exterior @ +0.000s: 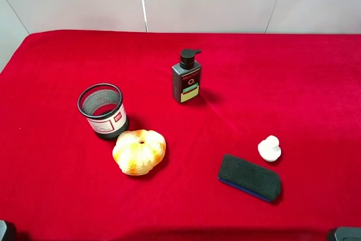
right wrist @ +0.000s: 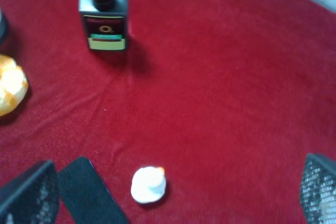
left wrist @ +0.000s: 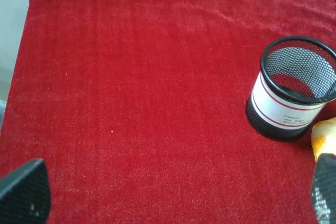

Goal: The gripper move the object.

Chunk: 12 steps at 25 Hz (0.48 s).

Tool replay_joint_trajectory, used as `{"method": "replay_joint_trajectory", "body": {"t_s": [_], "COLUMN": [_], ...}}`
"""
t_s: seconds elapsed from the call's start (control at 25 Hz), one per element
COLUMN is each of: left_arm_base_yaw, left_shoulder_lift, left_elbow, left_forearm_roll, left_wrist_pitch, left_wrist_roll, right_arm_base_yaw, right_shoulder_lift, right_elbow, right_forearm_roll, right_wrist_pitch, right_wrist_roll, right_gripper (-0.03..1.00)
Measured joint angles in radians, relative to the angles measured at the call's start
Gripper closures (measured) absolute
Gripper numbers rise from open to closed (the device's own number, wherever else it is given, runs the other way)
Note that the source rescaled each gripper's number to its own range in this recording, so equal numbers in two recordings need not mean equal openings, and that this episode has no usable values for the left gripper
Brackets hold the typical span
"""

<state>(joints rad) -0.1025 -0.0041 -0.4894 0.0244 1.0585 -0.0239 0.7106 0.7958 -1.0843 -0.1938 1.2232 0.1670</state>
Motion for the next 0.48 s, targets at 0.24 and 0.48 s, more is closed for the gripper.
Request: {"method": "replay_joint_trajectory", "body": {"t_s": [0.24, 0.48], "left_arm_base_yaw": [0.000, 0.000], "left_shoulder_lift": [0.000, 0.000], "left_elbow": [0.000, 0.000], "left_forearm_roll": [0.000, 0.000], "left_wrist_pitch": [0.000, 0.000], "left_wrist_roll": [0.000, 0.000], "right_arm_base_yaw": [-0.207, -0.376], "right_shoulder_lift": [-0.128, -0.267], "right_elbow": [0.137, 0.265], "right_forearm_roll": [0.101, 0.134], "right_wrist_pitch": [0.001, -0.029], "right_wrist_roll": [0.004, 0.004], "right_gripper": [-0.03, -0.03]}}
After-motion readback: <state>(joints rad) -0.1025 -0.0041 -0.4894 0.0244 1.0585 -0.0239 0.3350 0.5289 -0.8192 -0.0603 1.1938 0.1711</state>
